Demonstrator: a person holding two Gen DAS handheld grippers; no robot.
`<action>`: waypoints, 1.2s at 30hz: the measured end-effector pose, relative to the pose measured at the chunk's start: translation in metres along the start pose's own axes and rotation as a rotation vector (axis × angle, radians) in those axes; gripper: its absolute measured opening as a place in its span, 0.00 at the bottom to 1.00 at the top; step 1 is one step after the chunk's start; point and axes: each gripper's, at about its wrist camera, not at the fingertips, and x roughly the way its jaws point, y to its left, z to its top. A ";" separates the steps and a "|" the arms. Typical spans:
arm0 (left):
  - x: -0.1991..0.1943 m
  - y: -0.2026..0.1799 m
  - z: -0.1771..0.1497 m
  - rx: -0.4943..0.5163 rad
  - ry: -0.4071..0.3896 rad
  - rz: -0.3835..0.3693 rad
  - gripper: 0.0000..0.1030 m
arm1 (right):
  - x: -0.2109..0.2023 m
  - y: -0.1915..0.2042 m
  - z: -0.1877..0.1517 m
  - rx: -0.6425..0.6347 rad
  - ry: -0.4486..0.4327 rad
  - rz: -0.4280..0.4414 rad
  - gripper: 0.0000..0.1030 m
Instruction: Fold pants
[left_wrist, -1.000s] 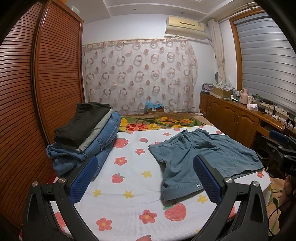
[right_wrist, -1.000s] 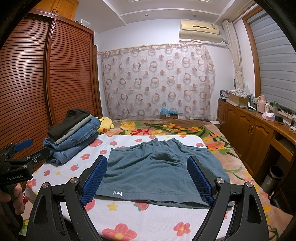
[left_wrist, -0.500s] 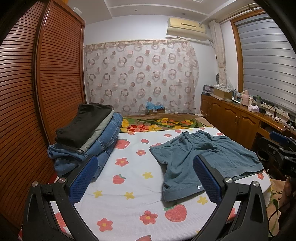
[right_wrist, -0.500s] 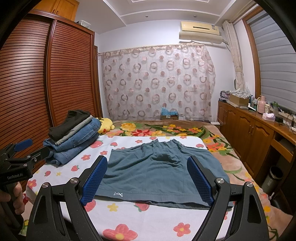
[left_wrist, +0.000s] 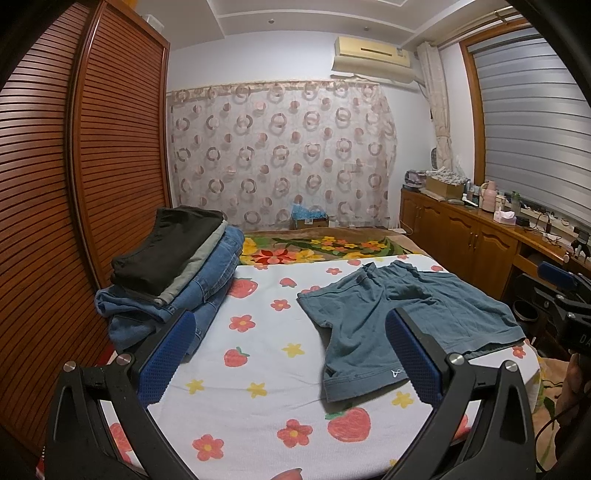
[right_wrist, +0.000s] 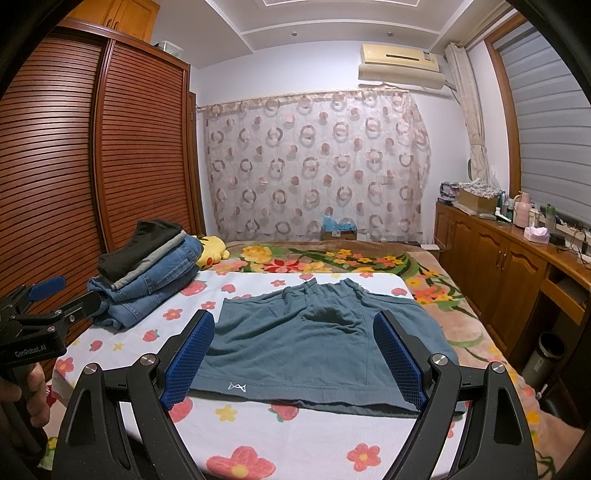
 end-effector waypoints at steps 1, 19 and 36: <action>0.000 0.000 0.000 0.000 0.000 0.001 1.00 | 0.000 0.000 0.000 0.000 -0.001 0.001 0.86; 0.000 0.002 -0.001 -0.003 0.011 -0.002 1.00 | 0.002 -0.003 -0.005 0.001 0.005 -0.004 0.86; 0.060 0.000 -0.027 0.055 0.149 -0.103 1.00 | 0.026 -0.025 -0.013 -0.037 0.089 -0.036 0.82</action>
